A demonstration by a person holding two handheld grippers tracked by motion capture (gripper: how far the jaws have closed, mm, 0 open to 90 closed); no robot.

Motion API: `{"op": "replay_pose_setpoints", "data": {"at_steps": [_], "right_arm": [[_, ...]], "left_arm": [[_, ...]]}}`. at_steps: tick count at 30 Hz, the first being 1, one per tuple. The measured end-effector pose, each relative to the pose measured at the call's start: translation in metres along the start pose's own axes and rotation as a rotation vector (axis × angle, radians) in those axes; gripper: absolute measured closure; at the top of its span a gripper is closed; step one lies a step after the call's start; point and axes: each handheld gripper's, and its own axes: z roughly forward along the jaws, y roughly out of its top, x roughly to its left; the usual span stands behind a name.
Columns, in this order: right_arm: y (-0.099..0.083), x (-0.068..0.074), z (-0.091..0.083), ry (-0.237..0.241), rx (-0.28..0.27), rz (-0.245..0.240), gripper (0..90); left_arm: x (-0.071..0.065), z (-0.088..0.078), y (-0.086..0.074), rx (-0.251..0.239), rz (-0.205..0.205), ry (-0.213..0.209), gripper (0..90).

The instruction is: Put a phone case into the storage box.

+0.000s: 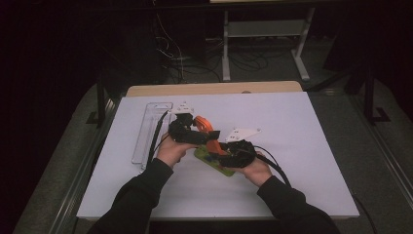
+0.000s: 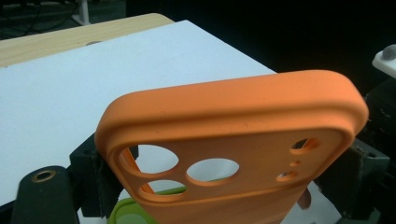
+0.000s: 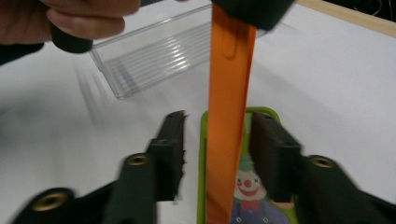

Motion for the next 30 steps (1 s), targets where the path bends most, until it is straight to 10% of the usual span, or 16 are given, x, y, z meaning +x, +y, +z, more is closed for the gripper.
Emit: {"op": "replay_pose_setpoints", "data": {"at_steps": [14, 30], "right_arm": [[-0.022, -0.014, -0.022, -0.070, 0.048, 0.006, 5.3], [-0.066, -0.025, -0.058, -0.122, 0.098, 0.025, 0.0]], "left_arm": [[0.010, -0.014, 0.013, -0.025, 0.017, 0.032, 14.4], [0.033, -0.051, 0.037, -0.072, 0.008, 0.103, 14.4]]}}
